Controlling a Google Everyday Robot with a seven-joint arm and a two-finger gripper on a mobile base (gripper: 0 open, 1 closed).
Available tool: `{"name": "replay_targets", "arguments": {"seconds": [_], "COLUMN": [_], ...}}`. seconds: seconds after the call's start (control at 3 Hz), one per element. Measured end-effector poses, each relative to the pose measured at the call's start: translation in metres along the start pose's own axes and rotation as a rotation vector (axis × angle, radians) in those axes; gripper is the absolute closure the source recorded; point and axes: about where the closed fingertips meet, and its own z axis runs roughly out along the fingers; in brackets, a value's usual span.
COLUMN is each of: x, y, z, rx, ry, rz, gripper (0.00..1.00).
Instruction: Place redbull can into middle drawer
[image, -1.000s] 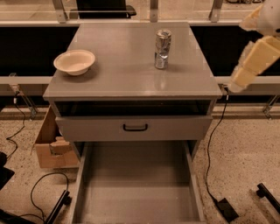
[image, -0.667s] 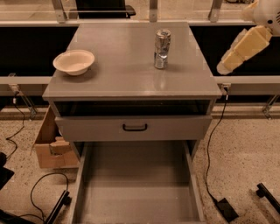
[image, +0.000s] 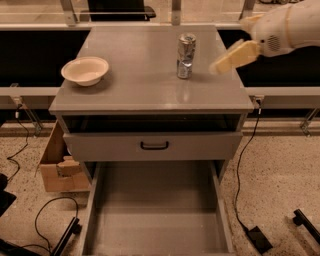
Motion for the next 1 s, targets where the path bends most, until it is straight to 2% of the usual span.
{"name": "replay_targets", "arguments": {"seconds": [0.33, 0.67, 1.0], "x": [-0.013, -0.016, -0.013], "y": [-0.004, -0.01, -0.026], "z": [0.039, 0.069, 0.095], "rx": [-0.01, -0.003, 0.021], "ry": [-0.127, -0.221, -0.269], "rz": [-0.005, -0.005, 0.013], "gripper": [0.0, 0.0, 0.0]}}
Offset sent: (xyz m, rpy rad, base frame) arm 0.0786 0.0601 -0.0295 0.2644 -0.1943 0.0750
